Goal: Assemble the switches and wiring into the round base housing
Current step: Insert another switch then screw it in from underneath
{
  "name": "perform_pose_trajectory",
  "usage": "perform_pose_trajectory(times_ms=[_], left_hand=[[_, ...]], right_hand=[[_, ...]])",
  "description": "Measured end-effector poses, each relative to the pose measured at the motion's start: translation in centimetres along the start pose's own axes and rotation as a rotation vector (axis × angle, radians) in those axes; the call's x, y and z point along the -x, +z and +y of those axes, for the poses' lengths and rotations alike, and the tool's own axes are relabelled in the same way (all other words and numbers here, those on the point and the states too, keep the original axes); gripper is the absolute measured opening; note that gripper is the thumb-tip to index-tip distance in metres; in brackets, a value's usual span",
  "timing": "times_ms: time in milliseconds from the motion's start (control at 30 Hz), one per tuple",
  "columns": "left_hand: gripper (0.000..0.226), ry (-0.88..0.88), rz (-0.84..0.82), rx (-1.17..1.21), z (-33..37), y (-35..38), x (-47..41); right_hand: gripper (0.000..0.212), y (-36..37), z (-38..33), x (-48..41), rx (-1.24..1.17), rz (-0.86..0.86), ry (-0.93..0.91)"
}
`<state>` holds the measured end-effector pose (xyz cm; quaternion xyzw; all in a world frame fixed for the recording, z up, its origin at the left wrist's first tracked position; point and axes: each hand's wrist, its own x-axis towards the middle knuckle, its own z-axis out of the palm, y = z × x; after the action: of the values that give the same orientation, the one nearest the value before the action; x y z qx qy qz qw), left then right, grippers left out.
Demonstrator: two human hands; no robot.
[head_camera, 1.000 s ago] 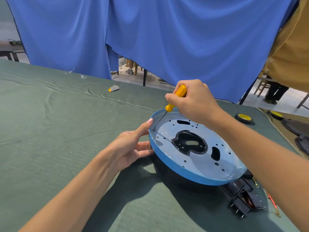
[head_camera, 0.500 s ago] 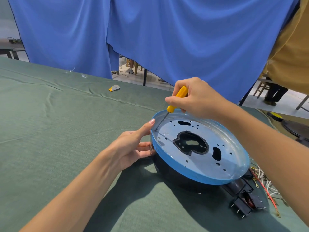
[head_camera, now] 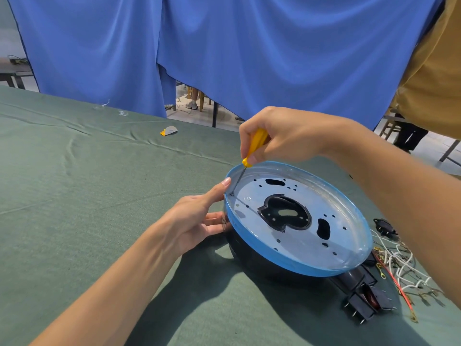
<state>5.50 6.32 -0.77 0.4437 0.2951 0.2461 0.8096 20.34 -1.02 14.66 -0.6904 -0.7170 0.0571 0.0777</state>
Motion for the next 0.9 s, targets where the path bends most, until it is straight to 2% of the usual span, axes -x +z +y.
perform_pose_trajectory(times_ms=[267, 400, 567, 667, 733, 800, 900], left_hand=[[0.07, 0.011, -0.015, -0.008, -0.1, -0.1, 0.0], [0.063, -0.009, -0.007, -0.008, -0.1, -0.2, 0.0], [0.069, -0.017, -0.006, -0.006, 0.0, -0.2, 0.0], [0.065, -0.017, -0.007, -0.001, 0.0, -0.2, 0.0], [0.063, -0.015, -0.006, -0.001, -0.1, -0.2, 0.1], [0.063, -0.01, -0.004, -0.004, -0.1, -0.2, 0.1], [0.064, -0.004, 0.001, -0.013, -0.1, -0.2, 0.2]], right_hand=[[0.012, -0.9, -1.1, -0.3, 0.079, -0.062, -0.012], [0.008, -0.8, -1.6, -0.3, 0.088, -0.043, 0.016], [0.026, 0.8, -1.5, -0.8, 0.093, 0.145, 0.185], [0.033, 0.9, -1.1, -0.7, 0.033, 0.16, 0.347], [0.034, 0.6, -1.0, -0.5, 0.033, 0.123, 0.385], [0.034, 0.4, -1.1, -0.3, 0.059, 0.085, 0.367], [0.028, 0.0, -1.4, 0.2, 0.151, 0.029, 0.237]])
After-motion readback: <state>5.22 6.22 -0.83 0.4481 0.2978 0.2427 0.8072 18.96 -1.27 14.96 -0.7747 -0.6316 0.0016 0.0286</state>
